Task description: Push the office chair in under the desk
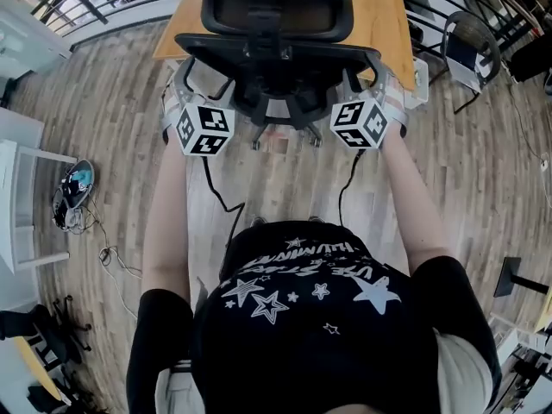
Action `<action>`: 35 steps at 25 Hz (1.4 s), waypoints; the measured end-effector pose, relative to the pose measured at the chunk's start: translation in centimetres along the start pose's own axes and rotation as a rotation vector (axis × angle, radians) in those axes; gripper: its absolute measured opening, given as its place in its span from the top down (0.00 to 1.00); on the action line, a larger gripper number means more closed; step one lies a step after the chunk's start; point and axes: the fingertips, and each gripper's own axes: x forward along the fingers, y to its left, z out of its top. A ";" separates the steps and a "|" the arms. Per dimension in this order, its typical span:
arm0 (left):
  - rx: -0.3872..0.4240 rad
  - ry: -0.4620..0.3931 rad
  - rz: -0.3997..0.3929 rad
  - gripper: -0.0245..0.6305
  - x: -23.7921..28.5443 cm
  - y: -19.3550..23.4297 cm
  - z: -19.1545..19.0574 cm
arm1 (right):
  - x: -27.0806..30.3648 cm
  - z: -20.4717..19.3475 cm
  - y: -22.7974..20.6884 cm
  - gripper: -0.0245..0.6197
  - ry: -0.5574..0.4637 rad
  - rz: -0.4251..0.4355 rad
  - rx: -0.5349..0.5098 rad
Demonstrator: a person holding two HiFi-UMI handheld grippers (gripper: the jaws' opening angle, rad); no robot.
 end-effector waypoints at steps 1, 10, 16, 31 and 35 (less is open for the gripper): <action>-0.003 0.004 0.008 0.32 -0.7 -0.6 -0.1 | -0.4 0.1 0.2 0.62 -0.015 0.006 0.009; -0.123 -0.003 0.046 0.36 -6.0 -5.9 0.9 | -2.2 0.7 1.9 0.77 -0.119 0.091 0.044; -0.224 0.001 0.174 0.56 -9.3 -7.6 1.0 | -3.3 1.5 2.6 0.94 -0.206 0.125 0.047; -0.442 0.156 0.360 0.96 -15.6 -13.0 -1.7 | -6.2 0.6 7.5 0.96 -0.377 0.407 0.135; -0.467 0.193 0.364 0.96 -16.6 -14.0 -3.2 | -6.5 0.1 9.4 0.96 -0.374 0.447 0.158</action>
